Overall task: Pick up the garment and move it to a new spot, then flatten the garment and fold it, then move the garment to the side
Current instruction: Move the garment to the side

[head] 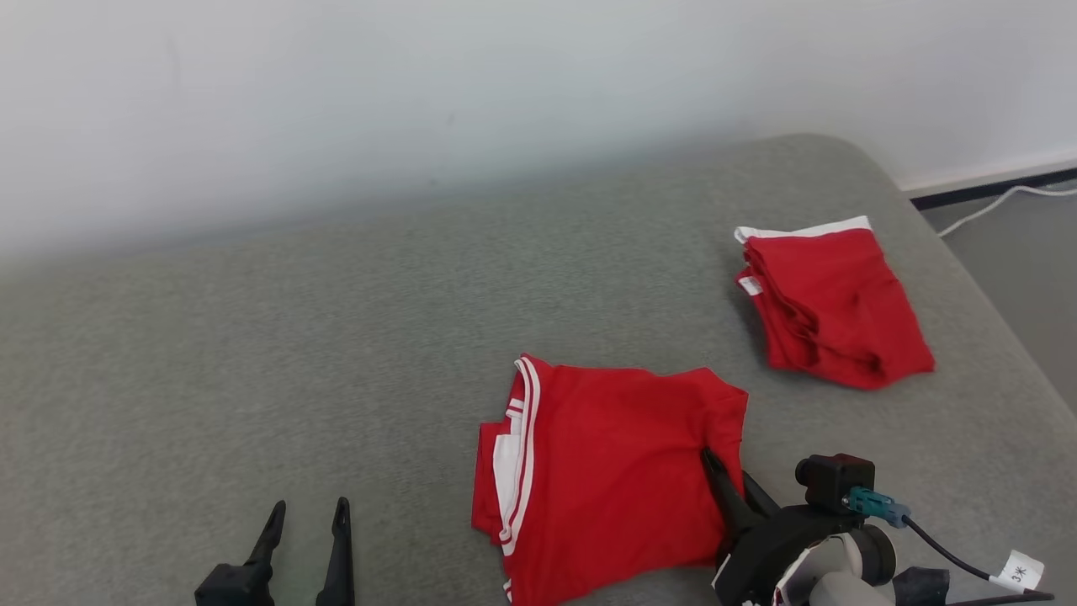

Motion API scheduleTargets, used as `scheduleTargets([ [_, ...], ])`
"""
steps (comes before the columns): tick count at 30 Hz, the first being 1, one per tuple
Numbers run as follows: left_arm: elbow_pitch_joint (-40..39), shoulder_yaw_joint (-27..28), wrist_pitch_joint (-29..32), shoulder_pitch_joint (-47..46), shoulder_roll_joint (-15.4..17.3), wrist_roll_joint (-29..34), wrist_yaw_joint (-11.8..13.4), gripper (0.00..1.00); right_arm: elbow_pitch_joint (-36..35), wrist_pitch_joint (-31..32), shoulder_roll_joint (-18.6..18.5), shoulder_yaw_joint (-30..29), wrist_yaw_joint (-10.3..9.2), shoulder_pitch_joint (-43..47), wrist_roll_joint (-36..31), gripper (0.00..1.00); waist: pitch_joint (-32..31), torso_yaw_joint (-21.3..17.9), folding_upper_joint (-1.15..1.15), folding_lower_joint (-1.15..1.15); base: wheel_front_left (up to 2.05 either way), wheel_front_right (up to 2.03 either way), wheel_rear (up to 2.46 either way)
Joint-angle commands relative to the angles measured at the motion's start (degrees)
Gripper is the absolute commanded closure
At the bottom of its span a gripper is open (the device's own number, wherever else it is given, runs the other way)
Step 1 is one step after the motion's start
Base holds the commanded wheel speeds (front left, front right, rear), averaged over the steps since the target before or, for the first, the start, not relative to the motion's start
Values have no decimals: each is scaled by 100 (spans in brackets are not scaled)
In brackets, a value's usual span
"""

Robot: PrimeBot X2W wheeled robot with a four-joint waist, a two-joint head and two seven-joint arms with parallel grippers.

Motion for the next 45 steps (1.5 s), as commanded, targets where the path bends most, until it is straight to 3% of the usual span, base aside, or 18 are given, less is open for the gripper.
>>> scheduleTargets([
  [1,2,26,-3,-75,10,37,10,0,-15,-5,0,3,-4,17,-51,100,80,-609,0,0,0,0,0],
  [13,-72,13,-4,-192,10,2,21,0,-65,-4,46,-10,-4,-31,-28,100,271,-1300,0,0,0,0,0],
  [19,-69,-81,-3,-319,12,44,6,0,-97,-4,-2,54,-4,-71,-1,100,417,-1444,0,0,0,0,0],
  [30,-79,-248,-3,-448,12,145,-3,0,-434,-4,-220,378,-4,-669,-383,100,680,-1254,0,0,0,0,0],
  [36,-37,-285,-3,-468,11,173,-49,0,-562,-5,-660,474,-4,-1471,-643,100,750,-1106,0,0,0,0,0],
  [45,25,-404,-3,-498,12,89,-4,0,-58,-4,-1306,541,-4,-2655,-777,100,865,-805,0,0,0,0,0],
])
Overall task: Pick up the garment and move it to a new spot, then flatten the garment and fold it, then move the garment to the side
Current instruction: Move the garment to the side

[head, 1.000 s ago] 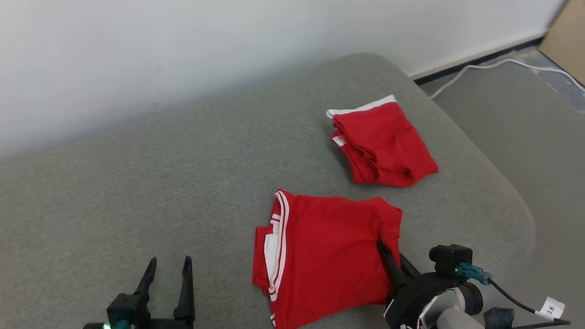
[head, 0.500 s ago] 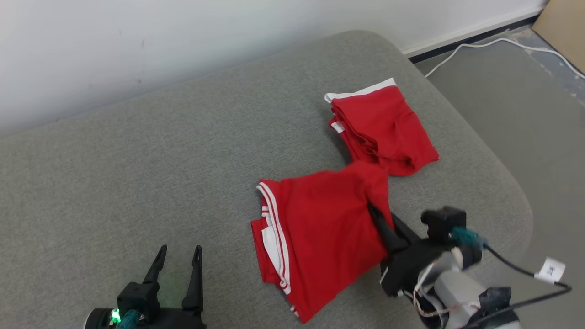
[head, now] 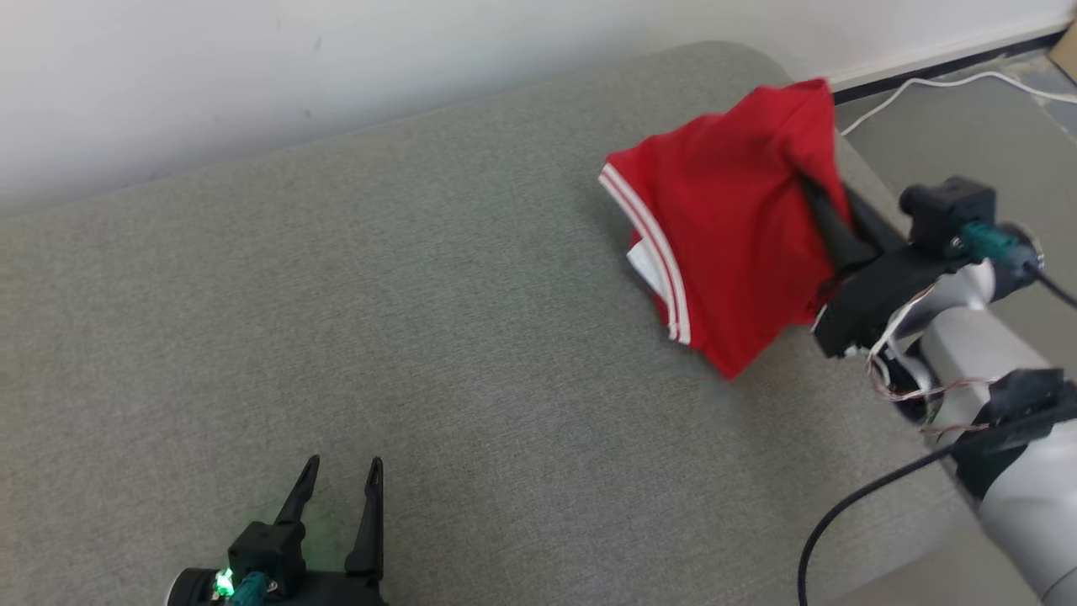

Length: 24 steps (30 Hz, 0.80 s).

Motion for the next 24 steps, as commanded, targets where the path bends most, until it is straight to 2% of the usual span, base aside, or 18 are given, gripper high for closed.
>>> scheduleTargets([
  [1,30,-8,-3,-58,11,-15,12,0,99,-4,-75,36,-4,-162,-55,100,61,106,0,-1,0,0,0],
  [7,41,-104,-3,-155,11,0,24,0,1021,3,-240,148,-4,-687,17,100,222,362,0,-1,0,0,0],
  [13,33,-94,-3,-267,12,59,42,0,2067,-2,-318,-82,-4,-1131,-145,99,464,633,0,-1,0,0,0],
  [14,31,-61,-3,-304,9,110,19,0,2375,-2,-393,-278,-5,-1287,-453,0,539,694,0,-1,0,0,0],
  [19,51,16,-2,-318,24,141,-1,0,2760,-2,-452,-1104,-4,-1473,-1250,0,627,814,0,-1,0,0,0],
  [24,32,82,3,-325,30,106,42,0,2361,-3,-265,-1909,-4,-1178,-1941,0,584,848,0,-1,0,0,0],
])
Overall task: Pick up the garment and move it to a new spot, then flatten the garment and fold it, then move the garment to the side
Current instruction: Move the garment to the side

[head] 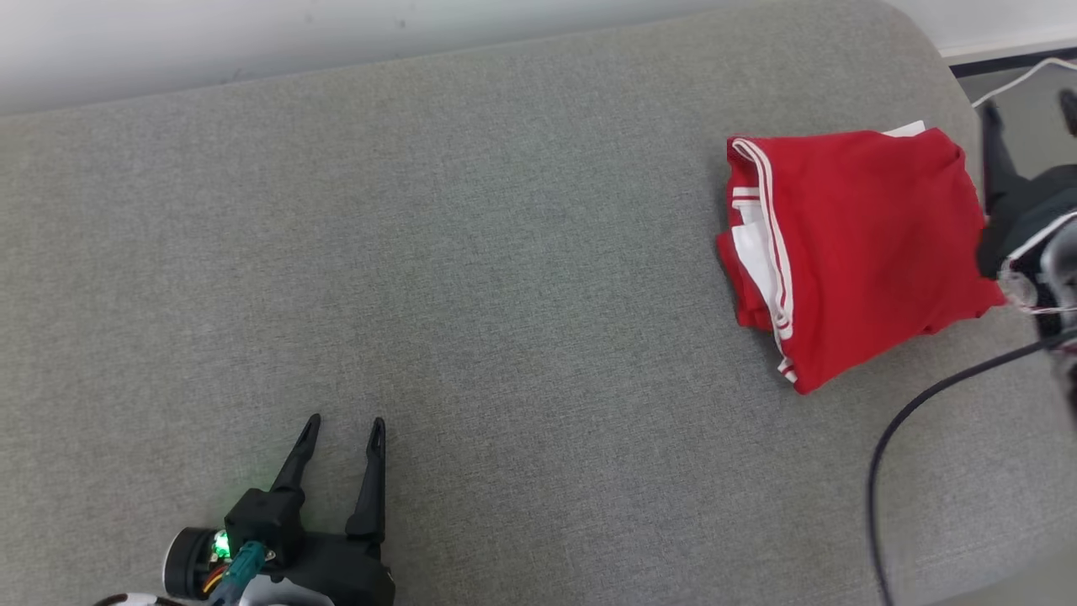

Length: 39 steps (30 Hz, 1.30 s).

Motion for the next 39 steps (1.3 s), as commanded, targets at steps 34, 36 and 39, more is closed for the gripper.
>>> scheduleTargets([
  [34,91,521,5,1010,34,-6,211,0,-3490,-2,1638,-977,-4,4215,-430,0,-1499,911,-1,0,0,0,0],
  [36,82,539,5,1048,36,1,226,0,-3503,-2,1685,-1042,-4,4340,-407,0,-1543,989,-1,0,0,0,0],
  [39,96,565,5,1087,33,33,182,0,-3481,-2,1698,-1093,-4,4499,-365,0,-1602,1107,-1,0,0,0,0],
])
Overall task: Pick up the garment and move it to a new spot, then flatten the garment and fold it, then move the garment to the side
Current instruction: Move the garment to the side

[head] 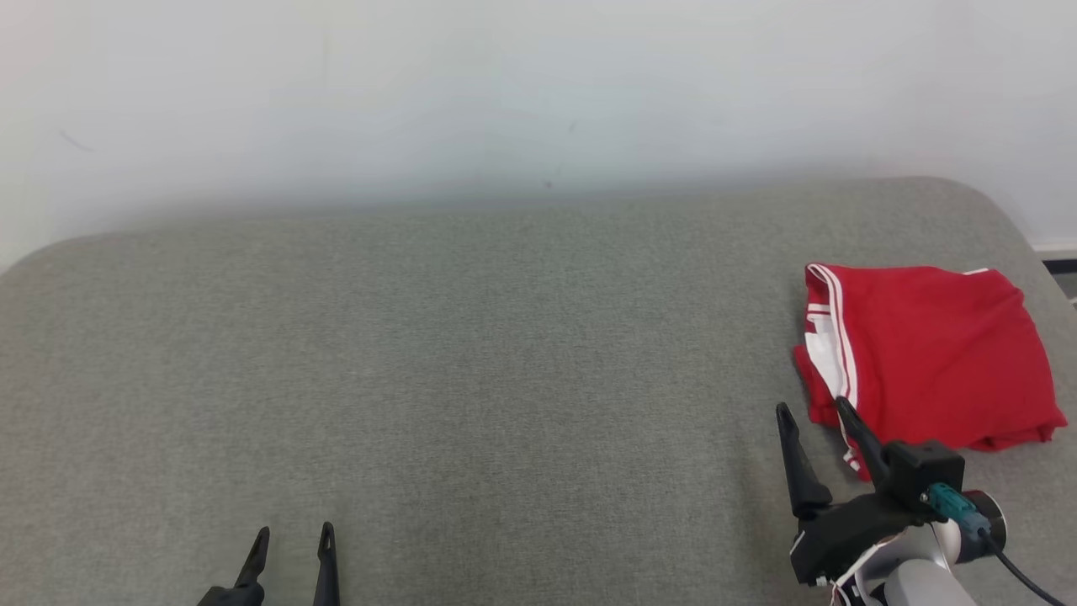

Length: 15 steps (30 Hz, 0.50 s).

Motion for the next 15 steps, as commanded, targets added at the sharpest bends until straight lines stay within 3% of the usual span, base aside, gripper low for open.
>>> scheduleTargets([
  [1,-9,26,-4,124,8,35,-4,0,-20,0,5,-16,-4,109,19,0,-112,145,0,1,0,0,0],
  [15,-88,169,-3,298,8,84,-7,0,22,-1,116,-43,-4,580,-40,0,-270,316,0,1,0,0,0],
])
